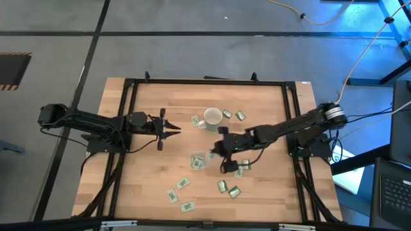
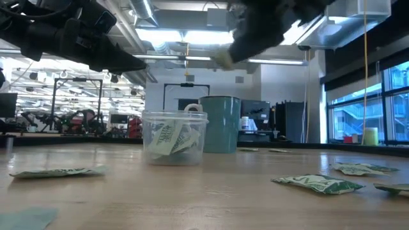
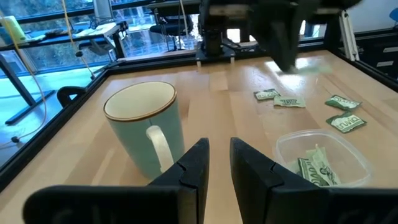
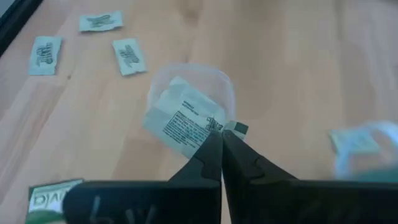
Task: Pick and place Stevia / Truvia into bins
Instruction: Put the white stevia packet into the transparent bin
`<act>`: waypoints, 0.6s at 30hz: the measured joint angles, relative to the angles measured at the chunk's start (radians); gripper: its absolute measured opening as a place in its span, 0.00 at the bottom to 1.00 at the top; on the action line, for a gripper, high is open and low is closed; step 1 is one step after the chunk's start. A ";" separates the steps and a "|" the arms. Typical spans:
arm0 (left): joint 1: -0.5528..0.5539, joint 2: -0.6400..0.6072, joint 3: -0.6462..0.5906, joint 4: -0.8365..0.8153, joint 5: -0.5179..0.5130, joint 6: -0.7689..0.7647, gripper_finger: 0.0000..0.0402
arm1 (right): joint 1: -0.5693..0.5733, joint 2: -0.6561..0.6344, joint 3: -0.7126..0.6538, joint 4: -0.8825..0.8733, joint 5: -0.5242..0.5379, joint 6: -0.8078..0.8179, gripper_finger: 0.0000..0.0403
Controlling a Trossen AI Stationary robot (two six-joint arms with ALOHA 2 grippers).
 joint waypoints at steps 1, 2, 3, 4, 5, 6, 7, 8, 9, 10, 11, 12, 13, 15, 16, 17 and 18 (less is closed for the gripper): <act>0.000 0.000 0.000 -0.001 0.000 0.000 0.15 | 0.000 0.033 0.028 -0.001 -0.017 -0.024 0.00; 0.000 0.000 0.000 -0.002 0.000 0.000 0.15 | 0.000 0.064 0.051 0.002 -0.029 -0.042 0.00; 0.000 0.000 0.000 -0.002 0.000 0.000 0.15 | 0.000 0.096 0.074 0.001 -0.039 -0.052 0.00; 0.000 0.000 0.000 -0.003 0.000 0.000 0.15 | 0.000 0.126 0.096 -0.002 -0.040 -0.063 0.00; 0.000 0.000 0.000 -0.005 0.000 0.000 0.15 | 0.000 0.154 0.115 -0.002 -0.041 -0.072 0.00; 0.000 0.000 0.000 -0.005 0.000 0.000 0.15 | 0.000 0.180 0.132 -0.006 -0.041 -0.079 0.00; 0.000 0.000 0.000 -0.005 0.000 0.000 0.15 | 0.000 0.202 0.147 -0.017 -0.041 -0.086 0.00; 0.000 0.000 0.000 -0.007 0.000 0.000 0.15 | 0.000 0.225 0.163 -0.025 -0.041 -0.090 0.00; 0.000 0.000 0.000 -0.010 0.000 0.000 0.15 | 0.000 0.245 0.175 -0.029 -0.041 -0.093 0.00; 0.000 0.000 0.000 -0.012 0.000 0.000 0.15 | 0.000 0.261 0.184 -0.033 -0.041 -0.093 0.01; 0.000 0.000 0.000 -0.012 0.000 0.000 0.15 | 0.000 0.274 0.190 -0.033 -0.041 -0.092 0.01; 0.000 0.000 0.000 -0.016 0.000 0.000 0.15 | 0.000 0.286 0.196 -0.032 -0.041 -0.092 0.01; 0.000 0.000 0.000 -0.019 0.000 0.000 0.15 | 0.000 0.296 0.197 -0.031 -0.041 -0.092 0.02; 0.000 0.000 0.000 -0.019 0.000 0.000 0.15 | 0.000 0.306 0.197 -0.033 -0.039 -0.092 0.02; 0.000 0.000 0.000 -0.020 0.000 0.000 0.15 | 0.000 0.308 0.197 -0.036 -0.039 -0.092 0.02; 0.000 0.000 0.000 -0.020 0.000 0.000 0.15 | 0.000 0.308 0.196 -0.035 -0.039 -0.090 0.02; 0.000 0.000 0.000 -0.020 0.000 0.000 0.15 | 0.000 0.308 0.195 -0.035 -0.039 -0.090 0.02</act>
